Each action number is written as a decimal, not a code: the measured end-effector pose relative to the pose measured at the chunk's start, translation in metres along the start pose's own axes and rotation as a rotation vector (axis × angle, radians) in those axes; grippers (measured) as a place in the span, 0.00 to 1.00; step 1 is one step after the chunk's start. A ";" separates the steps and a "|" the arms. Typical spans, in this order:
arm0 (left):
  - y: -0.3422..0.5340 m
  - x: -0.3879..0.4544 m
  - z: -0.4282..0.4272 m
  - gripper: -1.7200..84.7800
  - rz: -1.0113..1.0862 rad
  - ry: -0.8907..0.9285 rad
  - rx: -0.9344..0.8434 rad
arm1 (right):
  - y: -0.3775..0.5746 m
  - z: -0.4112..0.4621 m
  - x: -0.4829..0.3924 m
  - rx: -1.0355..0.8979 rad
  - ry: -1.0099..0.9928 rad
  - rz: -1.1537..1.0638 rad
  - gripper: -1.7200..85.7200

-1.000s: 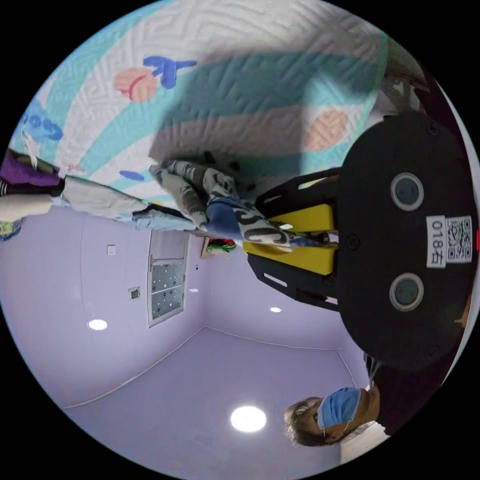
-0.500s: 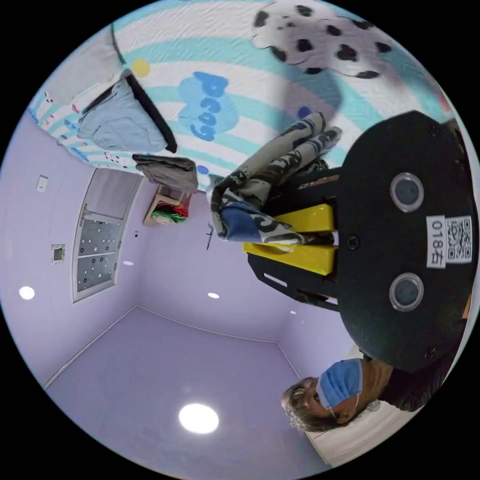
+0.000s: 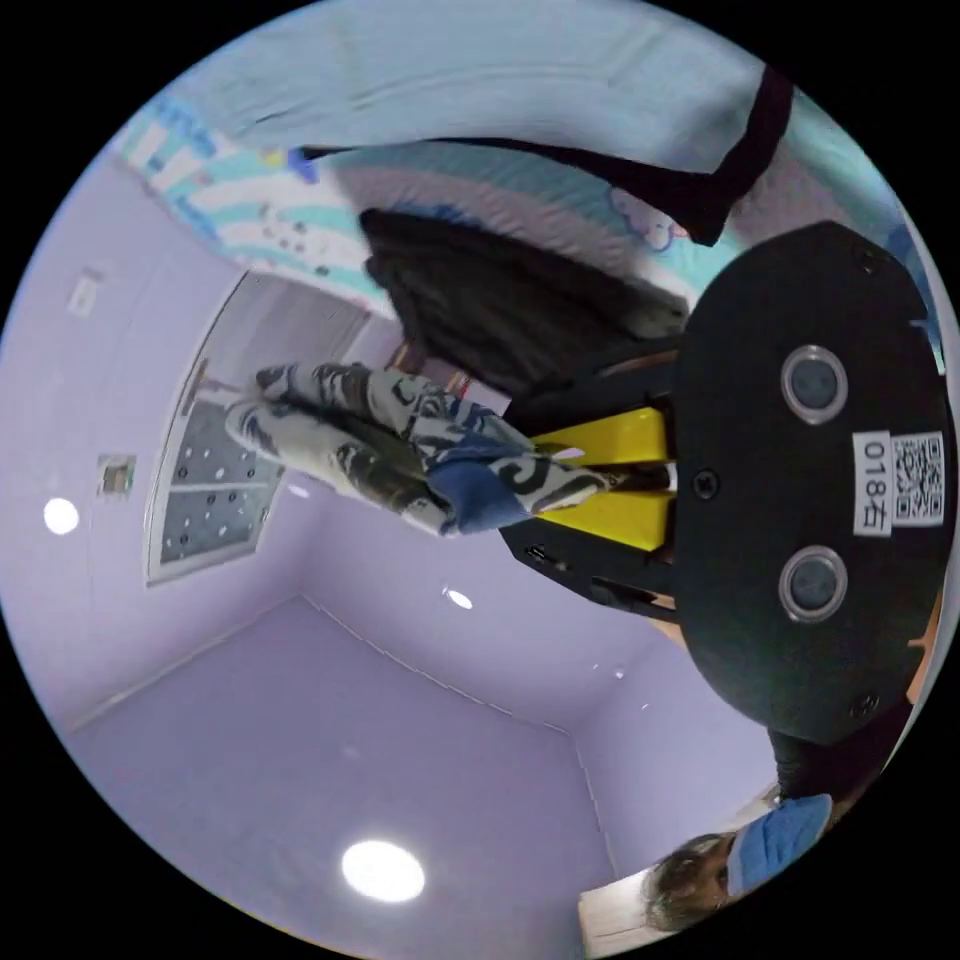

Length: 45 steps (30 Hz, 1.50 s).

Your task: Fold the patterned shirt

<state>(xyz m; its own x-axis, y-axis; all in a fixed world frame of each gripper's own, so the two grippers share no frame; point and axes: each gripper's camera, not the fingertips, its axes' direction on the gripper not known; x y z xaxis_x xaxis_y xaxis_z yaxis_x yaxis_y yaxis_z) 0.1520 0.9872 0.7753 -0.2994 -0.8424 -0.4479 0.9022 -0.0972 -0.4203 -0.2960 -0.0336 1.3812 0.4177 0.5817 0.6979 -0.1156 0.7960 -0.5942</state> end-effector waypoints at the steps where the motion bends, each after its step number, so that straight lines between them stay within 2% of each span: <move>1: 0.010 -0.045 0.004 0.16 -0.093 0.003 0.012 | 0.007 0.008 0.017 -0.009 0.009 0.050 0.01; 2: 0.023 -0.085 0.005 0.19 -0.173 0.026 0.040 | 0.022 0.020 0.045 -0.023 0.014 0.137 0.01; 4: 0.031 -0.110 0.006 0.20 -0.187 0.069 0.077 | 0.040 0.026 0.057 0.021 -0.006 0.132 0.01; 7: 0.032 -0.104 0.014 0.22 -0.118 0.022 0.093 | 0.039 0.030 0.040 0.032 -0.008 0.052 0.01; 12: 0.038 -0.096 0.018 0.24 -0.100 0.014 0.119 | 0.041 0.046 0.028 -0.030 0.072 0.140 0.04; 16: 0.041 -0.046 0.007 0.25 -0.013 -0.177 0.217 | 0.062 0.047 -0.002 -0.085 0.175 0.140 0.09; 18: 0.046 -0.014 -0.004 0.23 0.043 -0.291 0.294 | 0.094 0.039 -0.034 -0.142 0.236 0.058 0.10; 20: 0.061 0.035 -0.025 0.21 0.129 -0.419 0.444 | 0.124 0.022 -0.059 -0.161 0.285 -0.031 0.09; 21: 0.066 0.048 -0.031 0.21 0.157 -0.433 0.479 | 0.142 0.005 -0.071 -0.167 0.287 -0.069 0.09; 22: 0.079 0.074 -0.041 0.21 0.225 -0.412 0.526 | 0.150 -0.005 -0.075 -0.167 0.287 -0.084 0.10; 24: 0.102 0.110 -0.050 0.20 0.350 -0.294 0.498 | 0.183 -0.055 -0.092 -0.149 0.308 -0.145 0.10; 28: 0.207 0.164 -0.047 0.18 0.590 0.080 0.198 | 0.238 -0.140 -0.124 -0.050 0.453 -0.229 0.10; 29: 0.248 0.170 -0.042 0.17 0.601 0.178 0.109 | 0.256 -0.165 -0.137 -0.009 0.536 -0.260 0.10; 32: 0.343 0.186 -0.019 0.17 0.587 0.281 -0.113 | 0.296 -0.207 -0.172 0.073 0.811 -0.383 0.11; 34: 0.391 0.193 -0.007 0.16 0.504 0.351 -0.183 | 0.313 -0.218 -0.193 0.111 0.952 -0.465 0.12; 36: 0.432 0.200 0.002 0.14 0.437 0.447 -0.186 | 0.329 -0.218 -0.223 0.185 1.073 -0.635 0.13; 39: 0.485 0.203 0.014 0.12 0.377 0.592 -0.070 | 0.343 -0.202 -0.250 0.299 1.190 -0.831 0.14; 43: 0.510 0.209 0.049 0.16 0.461 0.691 -0.143 | 0.334 -0.189 -0.253 0.301 1.059 -0.861 0.15; 45: 0.511 0.213 0.063 0.18 0.468 0.701 -0.193 | 0.322 -0.180 -0.247 0.323 1.111 -0.860 0.11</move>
<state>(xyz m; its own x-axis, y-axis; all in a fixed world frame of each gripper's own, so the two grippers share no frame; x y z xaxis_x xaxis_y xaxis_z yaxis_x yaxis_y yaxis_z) 0.5689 0.7244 0.5151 -0.0903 -0.2458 -0.9651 0.9310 0.3233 -0.1694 -0.2744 0.0489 0.9459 0.9167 -0.3983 0.0305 0.3960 0.9161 0.0626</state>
